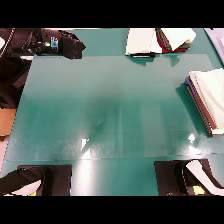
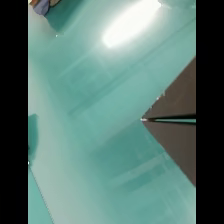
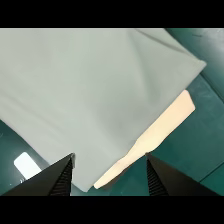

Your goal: Fold the shirts.

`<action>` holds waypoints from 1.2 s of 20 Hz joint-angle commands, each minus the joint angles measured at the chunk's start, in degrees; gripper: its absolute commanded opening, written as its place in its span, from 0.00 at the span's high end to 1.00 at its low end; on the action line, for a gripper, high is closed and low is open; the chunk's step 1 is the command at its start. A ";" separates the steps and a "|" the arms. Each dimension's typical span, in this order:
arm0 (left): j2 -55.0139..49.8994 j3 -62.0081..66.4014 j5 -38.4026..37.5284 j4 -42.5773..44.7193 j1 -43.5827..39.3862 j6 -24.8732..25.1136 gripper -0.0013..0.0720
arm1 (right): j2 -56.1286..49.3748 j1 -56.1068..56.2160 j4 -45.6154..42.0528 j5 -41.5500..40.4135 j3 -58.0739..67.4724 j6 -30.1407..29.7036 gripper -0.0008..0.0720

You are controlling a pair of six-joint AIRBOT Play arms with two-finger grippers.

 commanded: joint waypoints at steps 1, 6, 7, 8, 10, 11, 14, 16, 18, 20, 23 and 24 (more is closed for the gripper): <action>0.04 0.02 0.04 0.02 -0.02 0.17 0.95 | 0.31 -3.17 7.45 -1.68 4.42 0.07 0.27; 0.04 0.02 0.28 0.07 0.00 0.17 0.95 | 0.33 12.61 29.46 -5.84 6.88 0.07 0.28; 0.04 0.02 0.15 0.07 0.00 0.17 0.95 | 0.33 18.43 29.35 -6.14 6.88 0.07 0.28; 0.04 0.02 0.26 0.07 0.00 0.17 0.95 | 0.20 24.11 29.31 -6.58 6.88 0.04 0.28; 0.04 0.02 0.28 0.02 -0.02 0.17 0.95 | -0.66 35.32 29.29 -8.46 6.91 0.04 0.30; 0.04 0.02 0.28 0.02 -0.02 0.17 0.95 | -1.42 40.61 29.27 -9.70 6.93 0.04 0.33; 0.04 0.02 0.28 0.02 -0.02 0.17 0.95 | -4.09 53.40 29.22 -12.63 6.93 0.02 0.66; 0.04 0.02 0.28 0.02 -0.02 0.17 0.95 | -5.62 59.84 29.20 -14.45 6.93 -0.04 0.96; 0.04 0.02 0.28 0.02 -0.02 0.17 0.95 | -6.80 64.24 29.20 -15.96 6.93 -0.04 0.96; 0.04 0.02 0.28 0.02 -0.02 0.17 0.95 | -7.80 66.93 29.22 -16.59 6.93 -0.04 0.96; 0.04 0.02 0.28 0.02 -0.02 0.17 0.95 | -9.09 68.70 29.31 -16.63 6.93 -0.02 0.96; 0.04 0.02 0.28 0.02 0.00 0.17 0.95 | -9.11 68.85 29.27 -16.65 6.88 -0.02 0.96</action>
